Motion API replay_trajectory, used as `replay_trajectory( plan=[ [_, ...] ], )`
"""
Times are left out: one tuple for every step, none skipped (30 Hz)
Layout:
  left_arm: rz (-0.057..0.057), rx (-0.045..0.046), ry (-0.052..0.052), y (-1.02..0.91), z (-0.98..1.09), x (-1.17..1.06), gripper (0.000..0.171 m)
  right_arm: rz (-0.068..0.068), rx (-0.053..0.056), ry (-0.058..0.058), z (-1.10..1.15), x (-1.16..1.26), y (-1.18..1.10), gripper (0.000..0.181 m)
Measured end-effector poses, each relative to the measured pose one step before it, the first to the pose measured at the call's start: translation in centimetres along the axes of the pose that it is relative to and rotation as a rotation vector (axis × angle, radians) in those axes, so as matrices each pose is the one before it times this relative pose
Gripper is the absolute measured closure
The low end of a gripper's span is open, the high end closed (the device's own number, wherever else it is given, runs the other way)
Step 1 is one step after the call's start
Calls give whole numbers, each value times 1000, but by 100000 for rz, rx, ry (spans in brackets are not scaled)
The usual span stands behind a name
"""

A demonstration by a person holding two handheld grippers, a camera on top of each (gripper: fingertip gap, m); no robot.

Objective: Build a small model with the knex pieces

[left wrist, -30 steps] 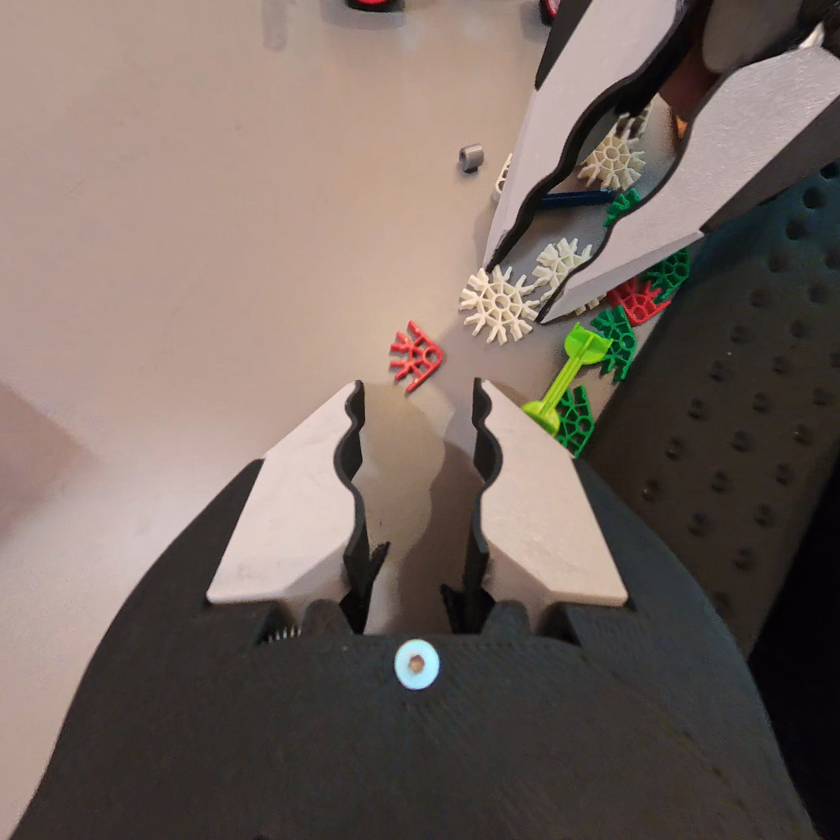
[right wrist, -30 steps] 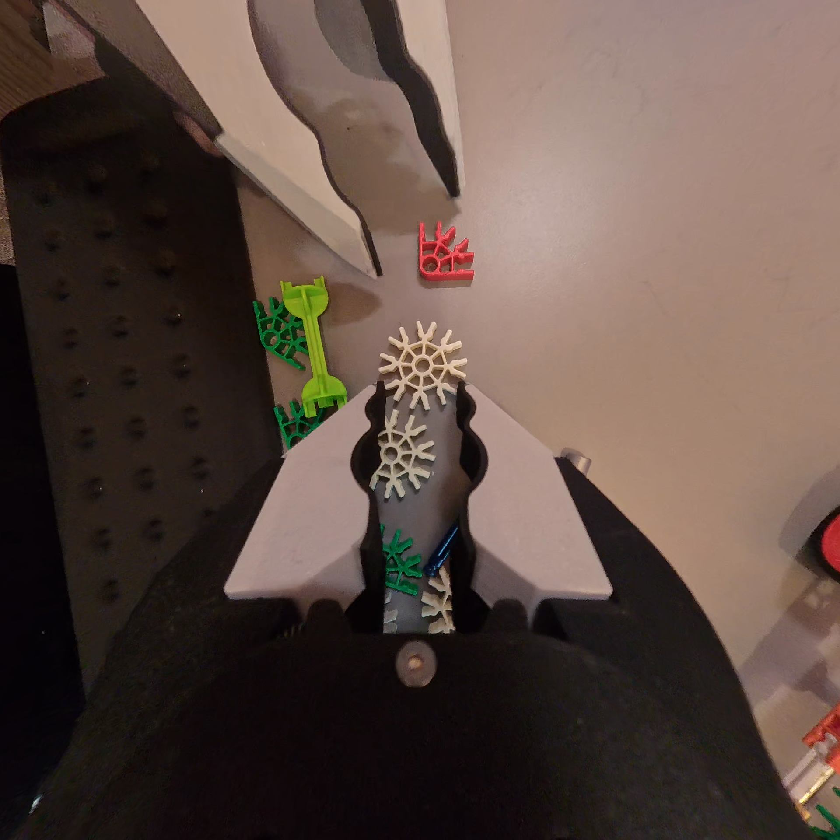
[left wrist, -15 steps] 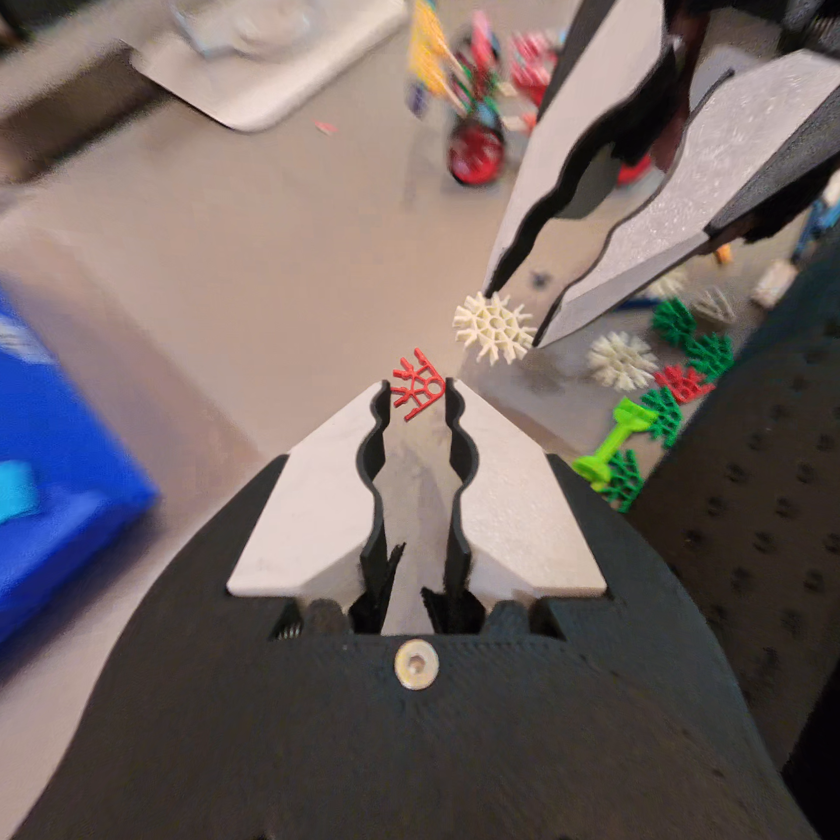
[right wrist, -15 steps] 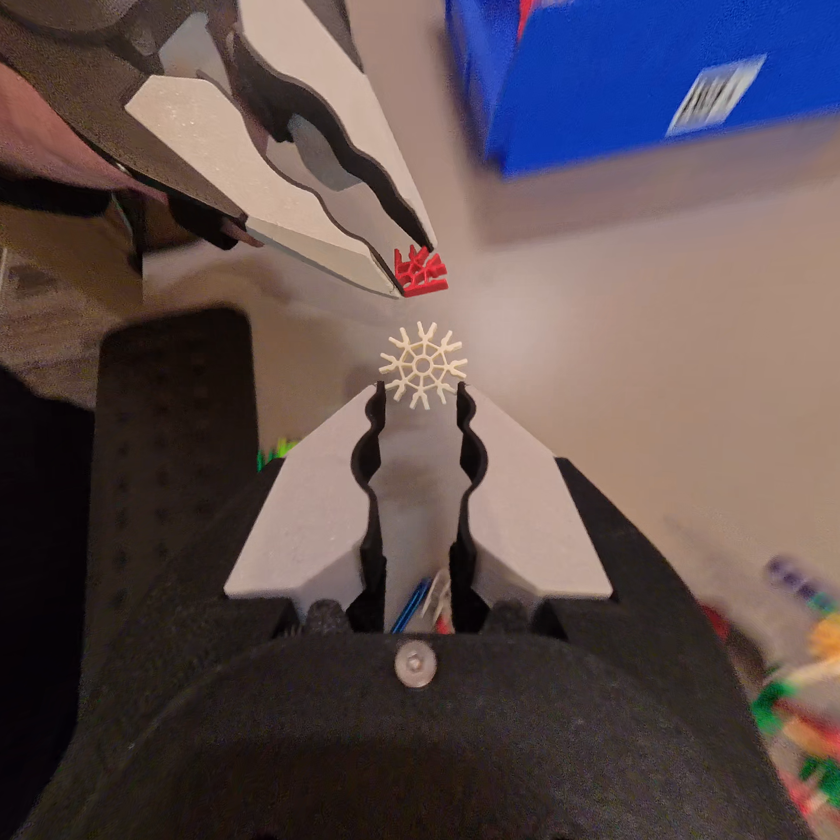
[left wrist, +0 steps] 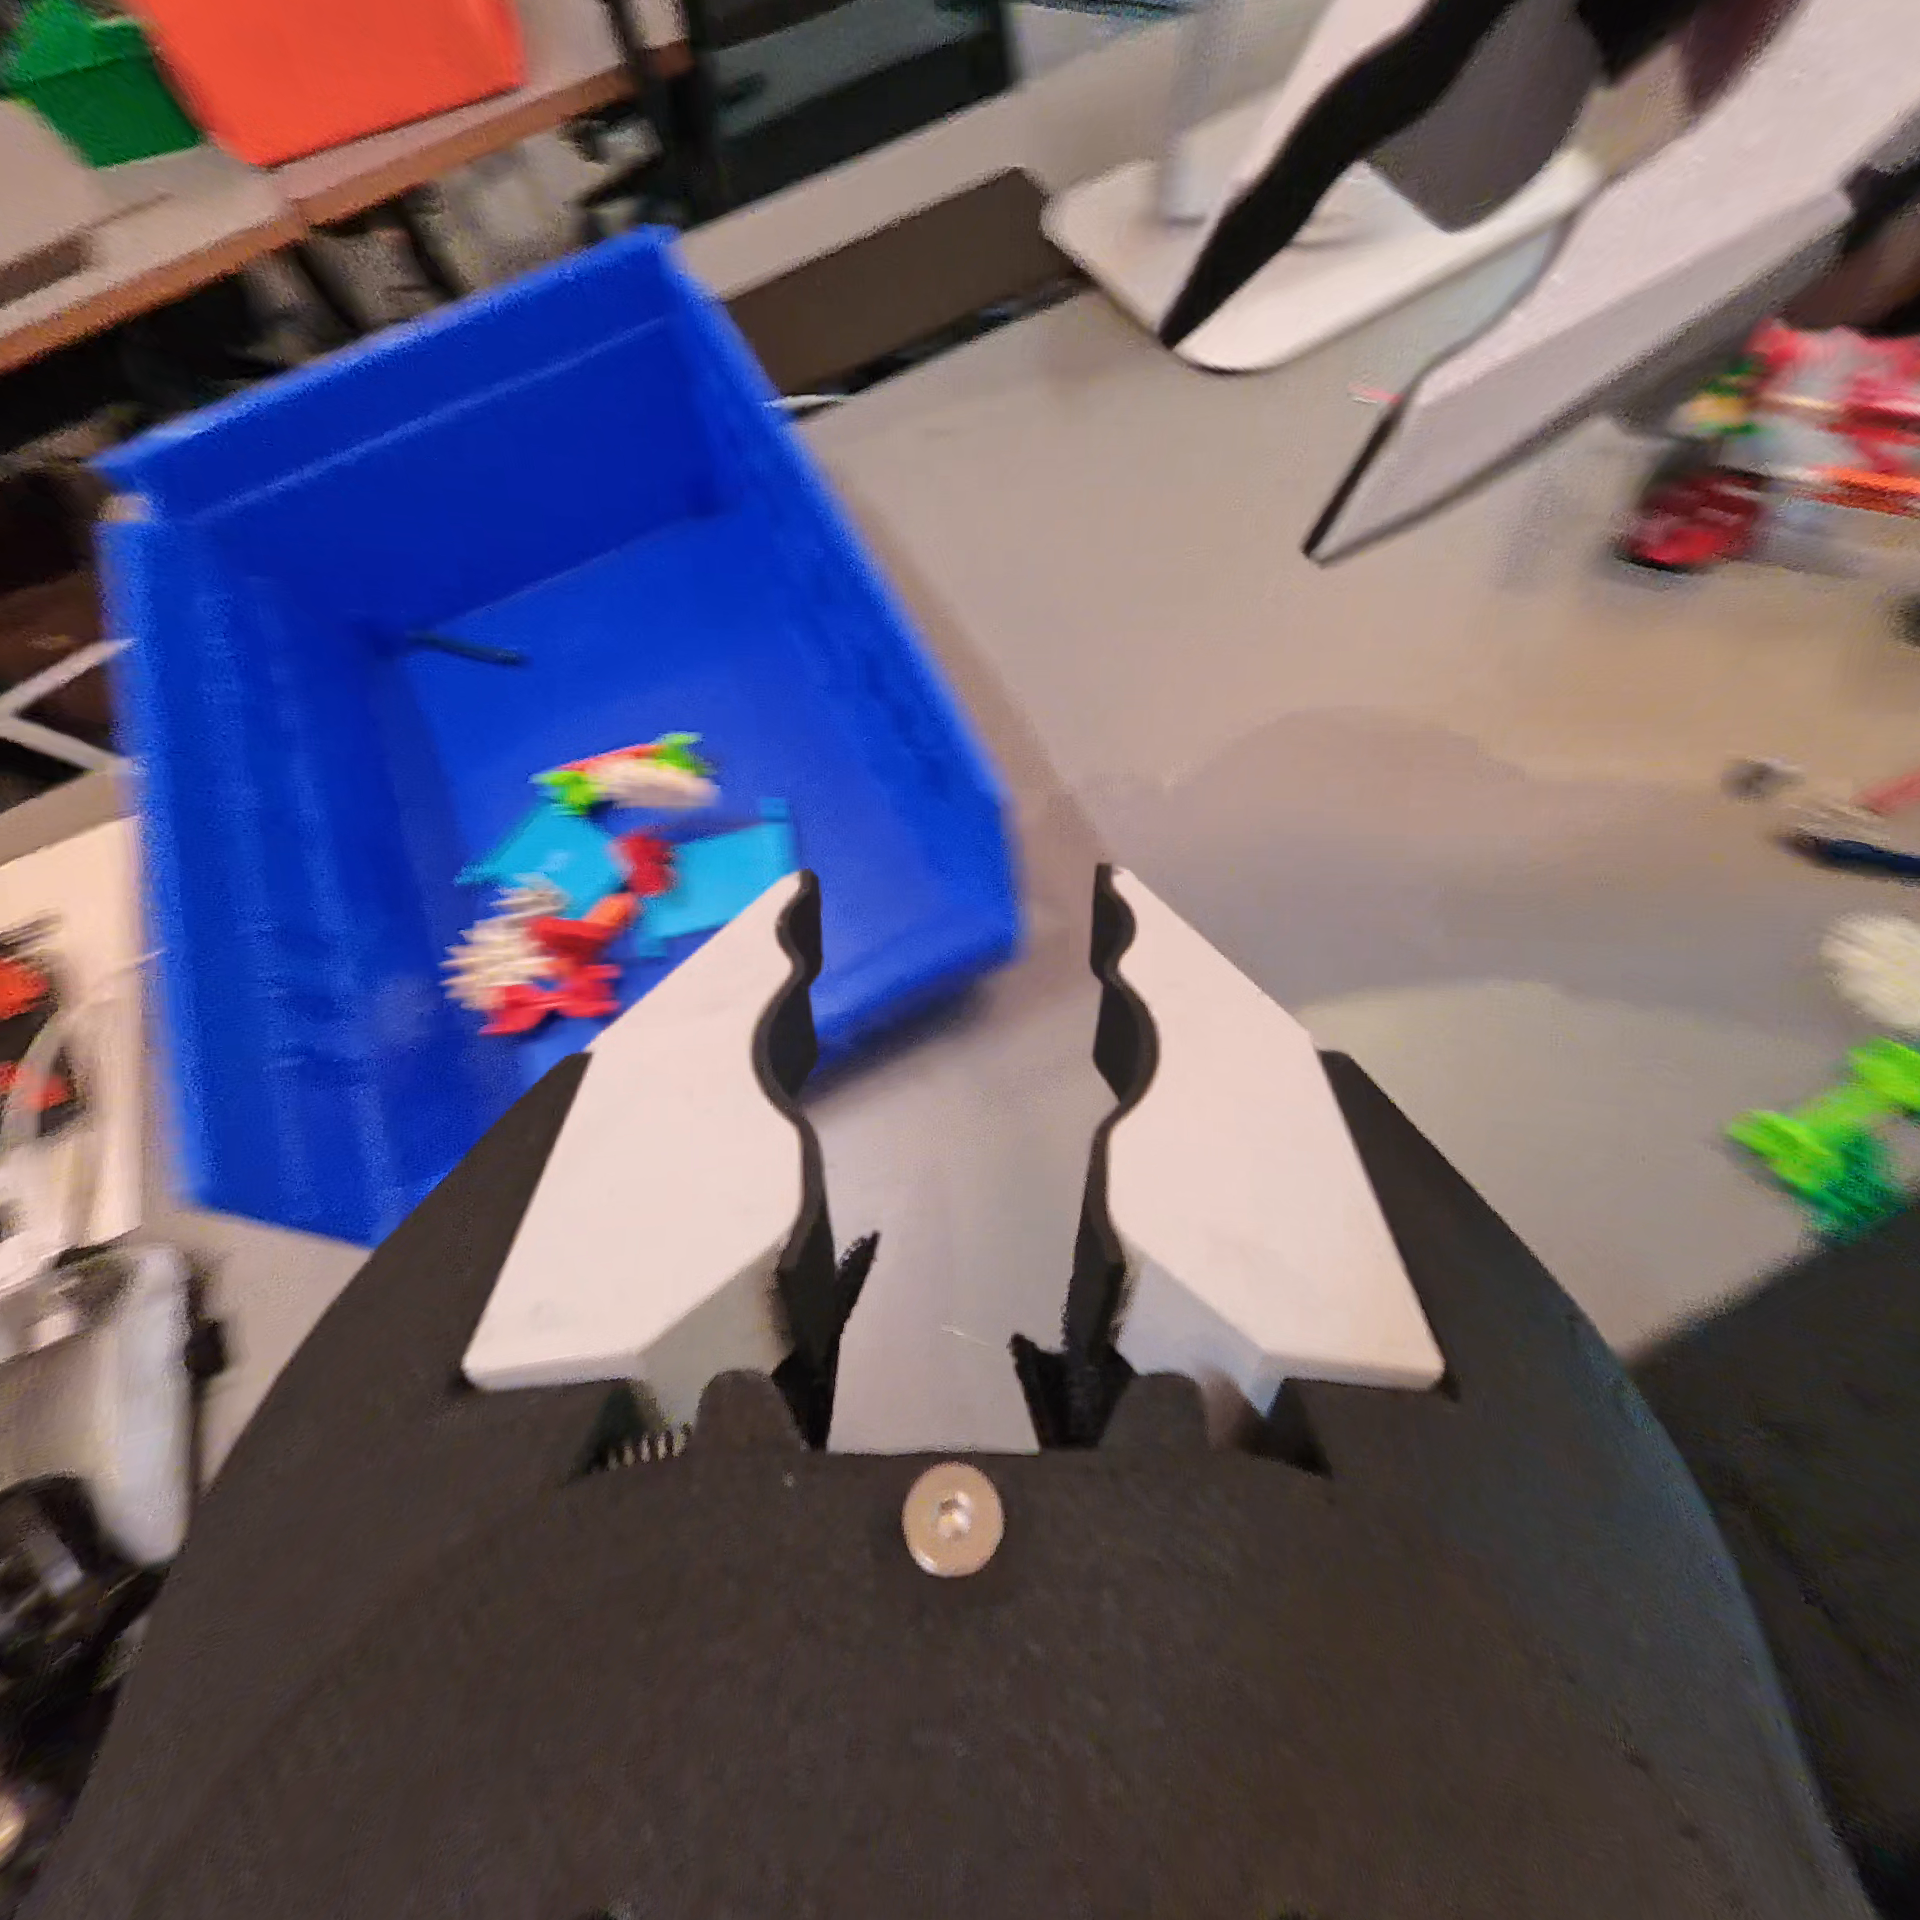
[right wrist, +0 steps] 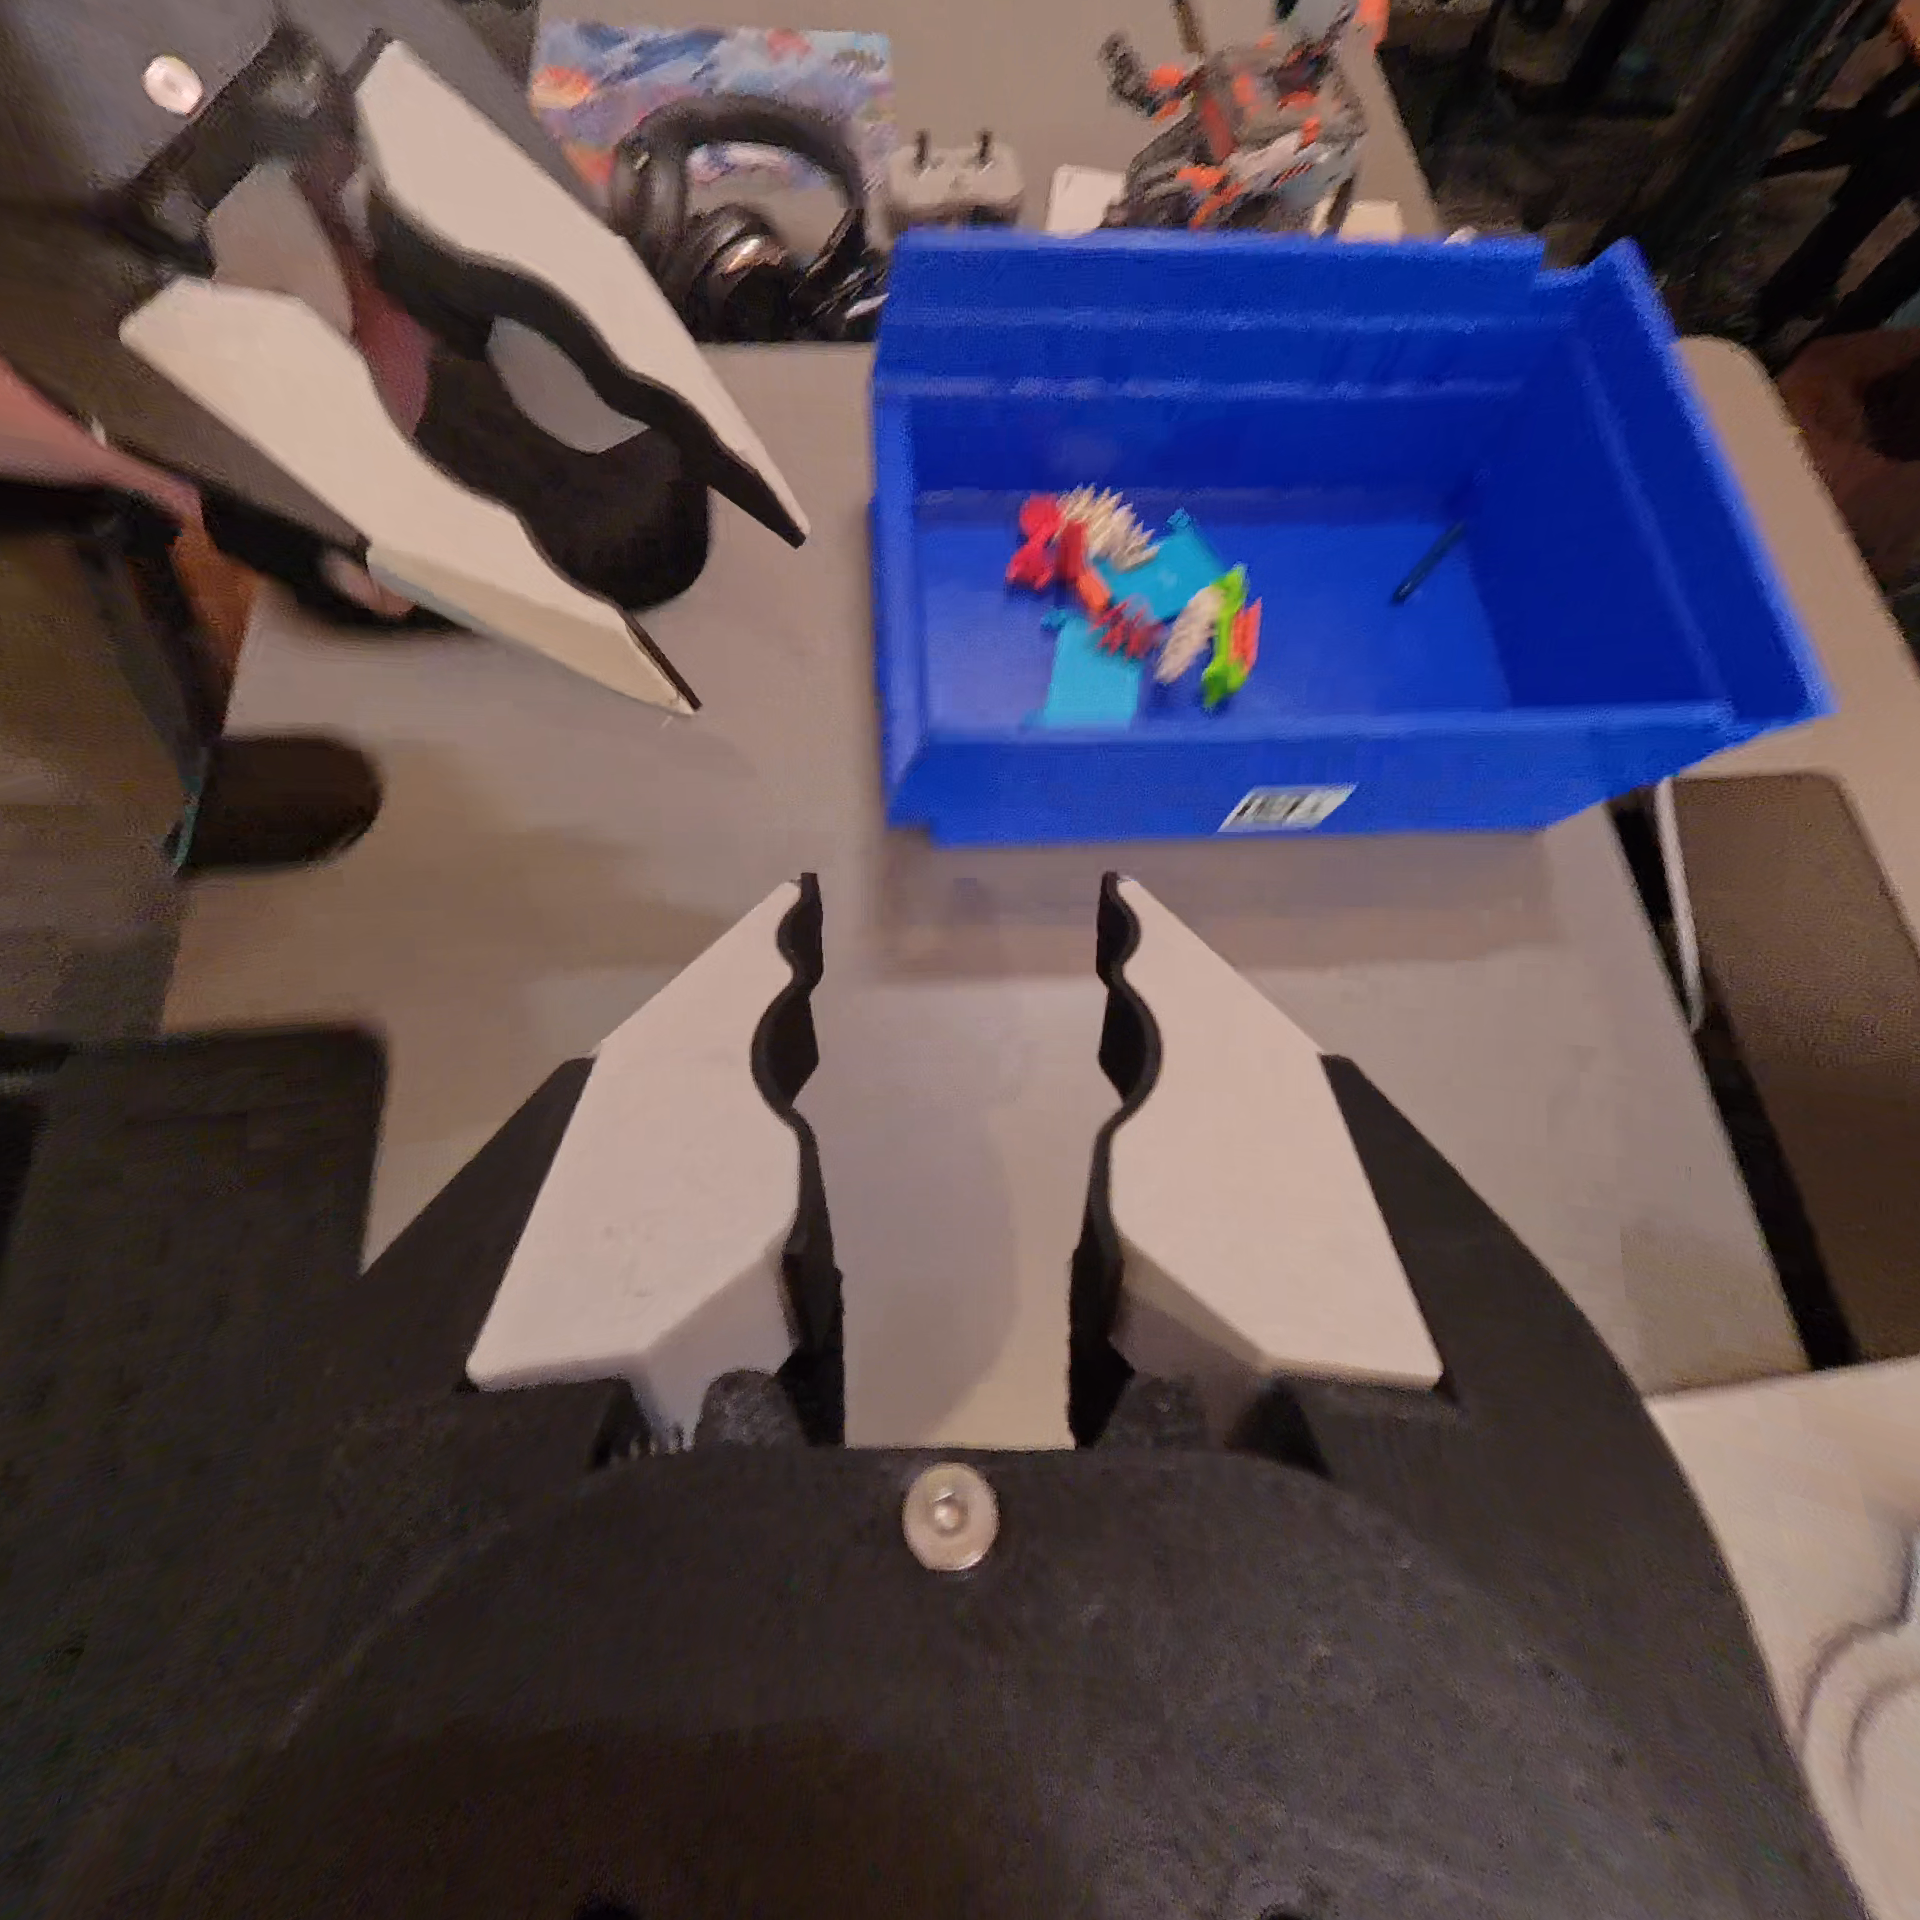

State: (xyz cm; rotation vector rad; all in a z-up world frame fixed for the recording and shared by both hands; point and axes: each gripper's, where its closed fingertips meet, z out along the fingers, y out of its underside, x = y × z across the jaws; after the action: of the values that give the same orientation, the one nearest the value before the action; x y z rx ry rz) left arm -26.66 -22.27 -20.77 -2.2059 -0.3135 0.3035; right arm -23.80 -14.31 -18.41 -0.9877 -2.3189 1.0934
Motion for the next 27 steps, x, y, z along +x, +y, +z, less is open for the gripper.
replay_trajectory(
  plan=[
    [1686, -582, 8545, 526, -310, 2912, 124, -1167, -1720, -2461, -1427, -1604, 1873, 132],
    [2244, -2289, 10144, 777, 176, 3312, 124, 183, -3289, -3877, -1187, -1899, 2314, 134],
    [4062, -3029, 9364, 866, 632, 3285, 125, 1061, -3527, -4762, -895, -2112, 2530, 135],
    [5438, -2663, 8152, 745, 1022, 3094, 126, 1387, -2761, -3866, -548, -1982, 2553, 135],
    [5142, -3427, 7468, 744, 1335, 2776, 124, 2709, -3087, -1688, -207, -1523, 2586, 134],
    [4824, -3041, 6462, 553, 1517, 2296, 123, 3490, -3513, -1134, 39, -1293, 2521, 134],
    [3647, -2367, 6182, 345, 1577, 1904, 123, 3157, -2536, -1431, 200, -1223, 2195, 134],
    [2045, -2144, 6345, 193, 1495, 1559, 124, 2743, -1501, -1018, 269, -1035, 1822, 133],
    [1235, -1919, 4258, 33, 1360, 981, 123, 2050, -1420, -606, 297, -849, 1537, 132],
    [2630, -1732, 3120, 68, 1137, 657, 124, 1513, -1117, 359, 334, -550, 1199, 130],
    [2591, -3045, 1081, 383, 926, 111, 127, 1618, -684, 1221, 394, -243, 868, 130],
    [1068, -3479, 639, 475, 730, -115, 127, 1326, -1131, 1139, 490, -113, 719, 131],
    [-96, -1299, 1509, 191, 505, -32, 131, 424, -2168, 1631, 549, 56, 680, 130],
    [-1157, -251, 2324, 22, 345, 77, 135, -225, -2129, 2607, 547, 263, 530, 132],
    [-1005, 1041, 1311, -198, 222, 4, 136, -236, 816, 2765, 335, 306, -1, 140],
    [-401, 1014, 1568, -194, 143, 121, 138, 827, 1329, 827, 207, 115, -193, 142],
    [823, 286, -596, -44, 82, -159, 143, 1249, 887, 631, 151, 153, -187, 149],
    [1605, 438, -829, -10, 12, -181, 147, 826, 1370, 1556, 103, 313, -226, 150],
    [-664, 843, 1172, -26, 7, 68, 153, 397, 1423, 632, 108, 169, -203, 151],
    [-856, 320, -77, 84, 10, -66, 166, -492, 1178, -70, 94, 21, -147, 150],
    [1794, 869, -2678, 67, -17, -252, 167, -264, 793, 116, 63, 50, -108, 151],
    [646, 1353, -1732, -15, -47, -129, 167, 856, 747, -30, 59, 73, -143, 152],
    [-1628, 1061, 575, 6, 2, 79, 168, 830, 1144, -743, 29, -3, -231, 155],
    [-902, 656, -831, 7, -71, -156, 169, -128, 2516, -1075, -106, -48, -431, 180],
    [291, 512, -3134, 24, -180, -491, 169, -155, 3137, 356, -201, 186, -557, 181],
    [-516, 257, -2225, 78, -200, -428, 169, 442, 1384, -126, -96, 208, -371, 181],
    [-1717, 892, -390, -11, -241, -256, 169, 540, -731, -797, 56, 175, -109, 181]
  ],
)
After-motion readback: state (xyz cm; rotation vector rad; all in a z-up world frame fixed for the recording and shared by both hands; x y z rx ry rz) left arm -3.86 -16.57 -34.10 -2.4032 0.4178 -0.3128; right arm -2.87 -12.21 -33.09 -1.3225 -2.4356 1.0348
